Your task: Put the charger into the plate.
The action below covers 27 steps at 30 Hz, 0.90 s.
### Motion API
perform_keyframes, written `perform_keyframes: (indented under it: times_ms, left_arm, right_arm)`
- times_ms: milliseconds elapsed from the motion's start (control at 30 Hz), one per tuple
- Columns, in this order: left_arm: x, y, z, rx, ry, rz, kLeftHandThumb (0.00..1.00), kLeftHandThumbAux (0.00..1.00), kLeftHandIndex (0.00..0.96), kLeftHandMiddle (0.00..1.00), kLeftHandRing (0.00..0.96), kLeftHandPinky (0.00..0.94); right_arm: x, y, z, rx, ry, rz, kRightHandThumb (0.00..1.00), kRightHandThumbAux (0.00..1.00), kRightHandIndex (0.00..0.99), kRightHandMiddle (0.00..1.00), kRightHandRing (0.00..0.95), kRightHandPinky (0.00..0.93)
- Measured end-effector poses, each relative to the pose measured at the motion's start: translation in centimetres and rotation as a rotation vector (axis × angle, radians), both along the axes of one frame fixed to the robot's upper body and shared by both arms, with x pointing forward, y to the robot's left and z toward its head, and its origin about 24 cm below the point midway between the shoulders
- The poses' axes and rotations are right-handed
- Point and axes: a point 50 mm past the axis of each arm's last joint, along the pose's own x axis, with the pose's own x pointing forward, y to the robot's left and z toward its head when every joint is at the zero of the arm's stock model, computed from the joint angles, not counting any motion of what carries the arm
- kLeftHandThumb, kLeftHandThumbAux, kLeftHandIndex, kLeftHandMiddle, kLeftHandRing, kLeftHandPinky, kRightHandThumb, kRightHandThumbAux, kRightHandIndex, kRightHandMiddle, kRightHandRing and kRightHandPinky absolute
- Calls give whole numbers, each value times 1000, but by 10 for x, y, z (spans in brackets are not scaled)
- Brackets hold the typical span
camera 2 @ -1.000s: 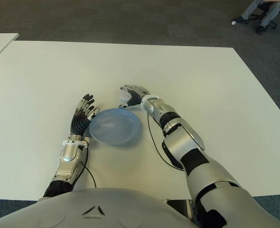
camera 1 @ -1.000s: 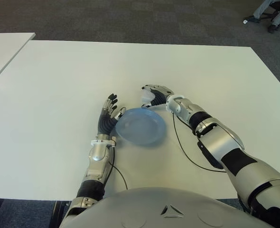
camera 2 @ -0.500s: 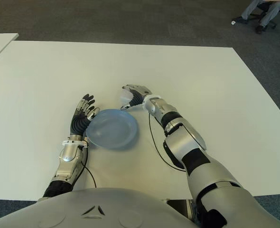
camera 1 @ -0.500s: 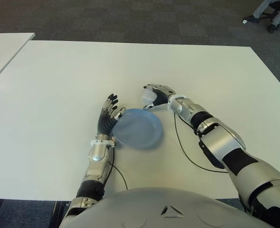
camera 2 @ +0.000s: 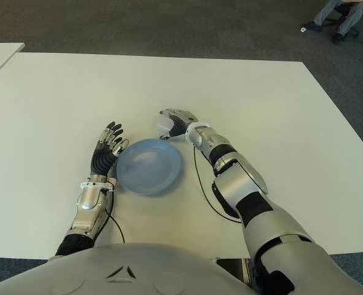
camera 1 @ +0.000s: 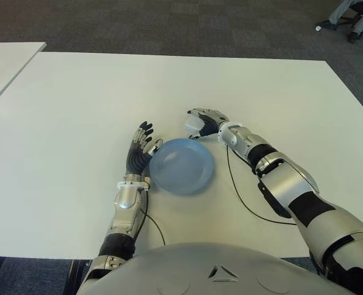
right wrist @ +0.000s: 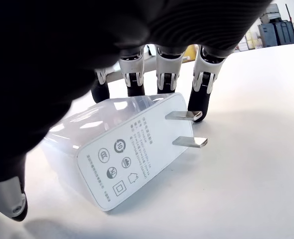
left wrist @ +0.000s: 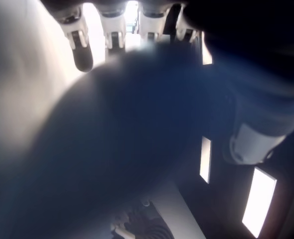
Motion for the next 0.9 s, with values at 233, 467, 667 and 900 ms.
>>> perform_keyframes:
  times_ms: [233,467,667,900]
  left_arm:
    - [0,0,0,1,-1,0,0,597,30,156,153,157]
    - [0,0,0,1,-2,0,0,588,41,167,162,160]
    - [0,0,0,1,-2,0,0,585,40,174,167,164]
    - [0,2,0,8,-2,0,0,586,51,184,172,162]
  right_arm:
    - [1,-1,1,3,-3,-14,356,597,26,138,189,263]
    - [1,-2,0,3,-8,-25,348,609,31,148,207,291]
    - [1,-3,0,3,-12,-30,353,615,39,155,215,289]
    - [1,-5,0,1,-14,-34,357,617,43,158,210,278]
